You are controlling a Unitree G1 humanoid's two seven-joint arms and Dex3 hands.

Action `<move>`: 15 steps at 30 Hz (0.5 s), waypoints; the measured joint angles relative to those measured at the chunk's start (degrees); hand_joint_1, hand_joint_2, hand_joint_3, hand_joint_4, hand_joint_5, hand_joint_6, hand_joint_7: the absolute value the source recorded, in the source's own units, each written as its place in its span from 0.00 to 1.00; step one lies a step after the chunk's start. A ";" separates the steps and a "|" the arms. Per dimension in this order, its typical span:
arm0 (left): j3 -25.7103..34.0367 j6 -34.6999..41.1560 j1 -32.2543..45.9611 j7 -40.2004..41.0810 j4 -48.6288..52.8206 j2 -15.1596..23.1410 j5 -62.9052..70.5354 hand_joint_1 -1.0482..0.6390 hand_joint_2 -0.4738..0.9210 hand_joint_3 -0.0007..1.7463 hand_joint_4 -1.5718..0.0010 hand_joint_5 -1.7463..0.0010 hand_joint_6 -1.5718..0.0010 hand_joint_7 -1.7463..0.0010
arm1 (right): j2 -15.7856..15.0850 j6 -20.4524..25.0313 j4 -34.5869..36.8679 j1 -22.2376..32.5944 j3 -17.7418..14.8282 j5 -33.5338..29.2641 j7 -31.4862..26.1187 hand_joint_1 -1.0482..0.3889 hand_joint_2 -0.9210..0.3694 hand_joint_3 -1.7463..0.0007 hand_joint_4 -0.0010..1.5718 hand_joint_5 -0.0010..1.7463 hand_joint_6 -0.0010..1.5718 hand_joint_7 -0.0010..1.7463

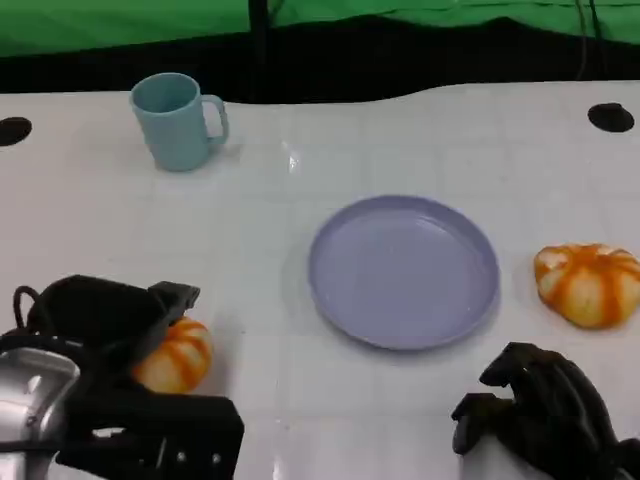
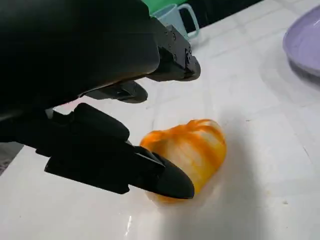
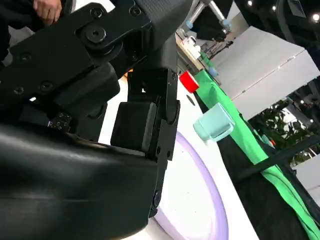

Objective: Grasp the bread from the table and place it into the plate.

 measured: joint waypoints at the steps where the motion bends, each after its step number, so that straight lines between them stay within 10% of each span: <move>1: -0.43 0.02 -0.60 0.14 1.04 -0.18 0.12 0.19 0.95 0.00 0.80 1.00 0.88 1.00 | 0.00 0.00 -0.06 0.09 0.00 0.00 -0.03 0.02 0.16 1.00 1.00 0.41 1.00 0.19; 15: -7.52 0.74 -8.35 5.30 20.99 -2.91 1.02 0.21 0.94 0.00 0.81 1.00 0.88 0.99 | 0.02 1.09 -1.08 0.60 0.35 0.15 -0.99 0.02 0.17 1.00 1.00 0.40 1.00 0.20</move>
